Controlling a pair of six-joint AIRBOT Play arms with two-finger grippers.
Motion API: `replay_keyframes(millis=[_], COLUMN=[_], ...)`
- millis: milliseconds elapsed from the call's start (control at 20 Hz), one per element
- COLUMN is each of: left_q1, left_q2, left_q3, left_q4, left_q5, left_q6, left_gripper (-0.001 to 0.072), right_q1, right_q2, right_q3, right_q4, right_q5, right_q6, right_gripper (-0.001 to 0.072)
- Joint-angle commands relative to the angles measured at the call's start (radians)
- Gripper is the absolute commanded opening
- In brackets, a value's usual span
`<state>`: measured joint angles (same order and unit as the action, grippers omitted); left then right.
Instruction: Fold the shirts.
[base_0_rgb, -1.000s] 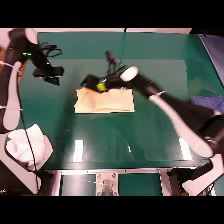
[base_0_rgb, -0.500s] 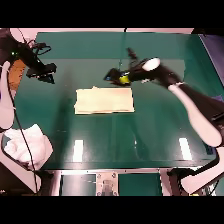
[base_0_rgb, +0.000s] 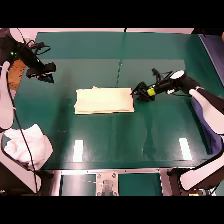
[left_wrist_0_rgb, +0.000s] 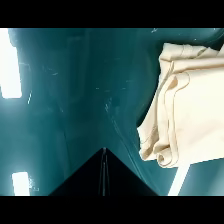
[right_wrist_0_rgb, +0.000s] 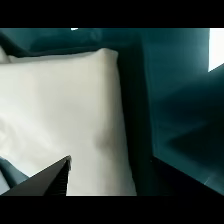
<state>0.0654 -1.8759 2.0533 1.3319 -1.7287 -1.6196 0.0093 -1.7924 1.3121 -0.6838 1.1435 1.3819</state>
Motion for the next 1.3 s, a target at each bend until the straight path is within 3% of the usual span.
replay_keyframes(millis=[0,50,100,150,200,500,850,1250], left_q1=[0.001,0.001,0.001,0.001,0.001,0.001,0.001,0.001], left_q2=[0.001,0.001,0.001,0.001,0.001,0.001,0.001,0.001], left_q3=[0.001,0.001,0.001,0.001,0.001,0.001,0.001,0.001], left_q4=[0.000,0.000,0.000,0.000,0.000,0.000,0.000,0.000], left_q5=[0.000,-0.001,-0.001,0.000,0.000,-0.026,-0.026,-0.026], left_q6=[-0.006,-0.006,-0.006,-0.004,-0.003,0.005,0.005,0.004], left_gripper=[0.0023,0.0023,0.0023,0.0023,0.0023,0.0023,0.0023,0.0023], right_q1=[0.072,0.103,0.127,0.146,0.155,0.002,-0.470,-0.986], right_q2=[-0.066,-0.069,-0.069,-0.069,-0.069,0.054,0.324,0.369], right_q3=[-0.033,-0.033,-0.025,-0.006,0.020,0.167,0.167,0.181], right_q4=[0.160,0.204,0.229,0.237,0.238,0.237,0.230,0.230], right_q5=[-0.051,-0.082,-0.100,-0.101,-0.094,0.022,0.097,0.174], right_q6=[-0.069,-0.085,-0.085,-0.085,-0.085,-0.039,-0.020,-0.021], right_gripper=[0.0547,0.0545,0.0445,0.0143,0.0028,0.0014,0.0013,0.0013])
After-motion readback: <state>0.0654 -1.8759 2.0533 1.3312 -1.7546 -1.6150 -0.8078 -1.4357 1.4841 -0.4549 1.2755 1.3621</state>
